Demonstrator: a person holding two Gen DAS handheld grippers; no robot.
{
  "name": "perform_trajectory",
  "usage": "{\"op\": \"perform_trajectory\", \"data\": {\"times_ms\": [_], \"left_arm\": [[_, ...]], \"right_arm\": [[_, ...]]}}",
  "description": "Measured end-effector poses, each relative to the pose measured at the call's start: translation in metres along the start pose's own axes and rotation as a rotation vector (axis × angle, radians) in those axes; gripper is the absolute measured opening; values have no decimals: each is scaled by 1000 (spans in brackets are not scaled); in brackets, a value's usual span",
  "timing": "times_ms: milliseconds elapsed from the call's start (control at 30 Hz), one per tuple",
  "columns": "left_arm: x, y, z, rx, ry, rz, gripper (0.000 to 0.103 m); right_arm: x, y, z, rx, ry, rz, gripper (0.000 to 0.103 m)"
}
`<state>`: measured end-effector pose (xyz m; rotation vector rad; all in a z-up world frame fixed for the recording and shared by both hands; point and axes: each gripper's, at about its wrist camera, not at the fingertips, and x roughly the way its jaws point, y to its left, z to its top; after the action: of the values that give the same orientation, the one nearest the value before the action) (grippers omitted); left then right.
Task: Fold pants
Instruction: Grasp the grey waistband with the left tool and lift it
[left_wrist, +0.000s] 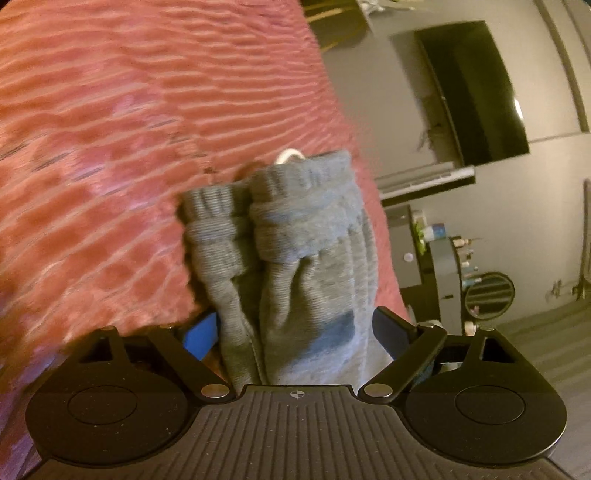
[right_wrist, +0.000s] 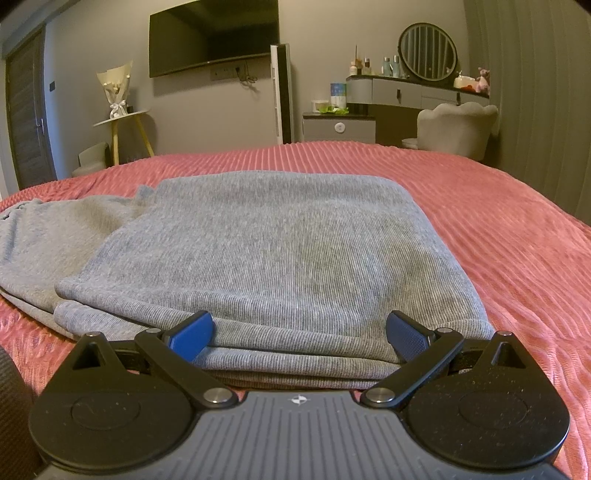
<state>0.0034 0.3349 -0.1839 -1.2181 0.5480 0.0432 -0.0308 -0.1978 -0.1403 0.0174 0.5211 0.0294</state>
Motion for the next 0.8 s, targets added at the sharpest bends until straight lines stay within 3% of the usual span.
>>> {"op": "perform_trajectory", "data": {"times_ms": [300, 600, 733, 800], "left_arm": [[7, 5, 2, 26, -22, -39, 92], [-13, 38, 9, -158, -34, -169, 79], [-10, 34, 11, -144, -25, -136, 80], [-6, 28, 12, -108, -20, -131, 88]], "right_arm": [[1, 0, -1, -3, -5, -2, 100], [1, 0, -1, -3, -6, -1, 100], [1, 0, -1, -3, -7, -1, 100], [1, 0, -1, -3, -8, 0, 100]]}}
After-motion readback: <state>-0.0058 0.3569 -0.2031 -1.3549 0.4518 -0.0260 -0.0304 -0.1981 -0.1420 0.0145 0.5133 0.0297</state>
